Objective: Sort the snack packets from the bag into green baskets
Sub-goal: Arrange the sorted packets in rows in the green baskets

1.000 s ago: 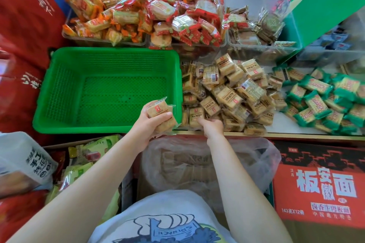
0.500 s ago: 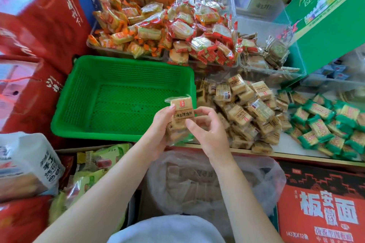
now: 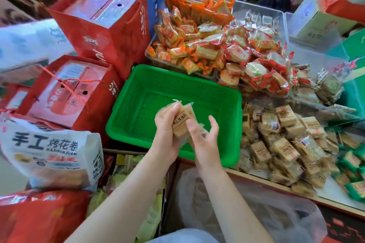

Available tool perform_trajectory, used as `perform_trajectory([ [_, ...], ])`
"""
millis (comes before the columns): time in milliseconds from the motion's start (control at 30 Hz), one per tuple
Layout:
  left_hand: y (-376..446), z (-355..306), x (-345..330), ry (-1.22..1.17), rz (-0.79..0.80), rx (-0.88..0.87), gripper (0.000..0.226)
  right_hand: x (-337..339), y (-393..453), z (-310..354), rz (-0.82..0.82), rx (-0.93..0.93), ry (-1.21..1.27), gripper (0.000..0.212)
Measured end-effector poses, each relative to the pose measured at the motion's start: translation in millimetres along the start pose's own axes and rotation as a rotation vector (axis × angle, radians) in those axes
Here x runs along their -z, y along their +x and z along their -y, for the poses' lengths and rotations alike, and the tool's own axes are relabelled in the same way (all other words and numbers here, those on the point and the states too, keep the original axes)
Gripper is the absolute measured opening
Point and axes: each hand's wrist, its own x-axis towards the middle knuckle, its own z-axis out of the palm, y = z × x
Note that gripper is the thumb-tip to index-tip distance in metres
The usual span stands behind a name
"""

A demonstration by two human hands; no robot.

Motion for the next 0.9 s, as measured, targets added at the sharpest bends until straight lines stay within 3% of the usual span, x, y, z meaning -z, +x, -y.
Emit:
perform_trajectory([
  [67,13.3,-8.0,11.1,0.123,-0.075,-0.072,0.074,-21.9,14.0,-6.6,0.039,-0.152,0.138,0.109],
  [133,25.7,-21.9,24.6,0.370,-0.081,-0.130,0.081,-36.3,29.3,-12.3,0.045,-0.169,0.094,0.097],
  [200,38.1,-39.1,46.0,0.674,-0.102,-0.209,0.071,-42.8,53.8,-15.9,-0.013,-0.180,0.038,0.082],
  [300,66.7,-59.3,102.6,1.358,-0.411,-0.470,0.064,-46.1,103.9,-17.3,-0.040,-0.254,-0.115,0.055],
  [333,74.3,-63.2,118.5,1.552,-0.465,-0.493,0.066,-50.0,120.7,-18.6,-0.024,-0.301,-0.186,0.051],
  [400,84.7,-63.5,136.4,1.785,-0.462,-0.380,0.070,-62.0,152.3,-26.0,-0.010,-0.382,-0.349,0.056],
  [567,86.8,-60.8,140.9,1.820,-0.458,-0.385,0.075,-105.3,205.2,-35.1,-0.128,-0.299,-0.636,0.084],
  [733,85.4,-60.2,140.6,1.840,-0.449,-0.355,0.077,-126.9,213.5,-36.5,-0.129,-0.071,-0.722,0.094],
  [800,84.9,-60.1,139.7,1.839,-0.444,-0.339,0.078,-130.3,213.2,-38.6,-0.157,-0.099,-0.690,0.099],
  [900,83.6,-61.1,139.7,1.846,-0.430,-0.322,0.078,-136.7,218.2,-43.3,-0.151,-0.285,-0.552,0.105],
])
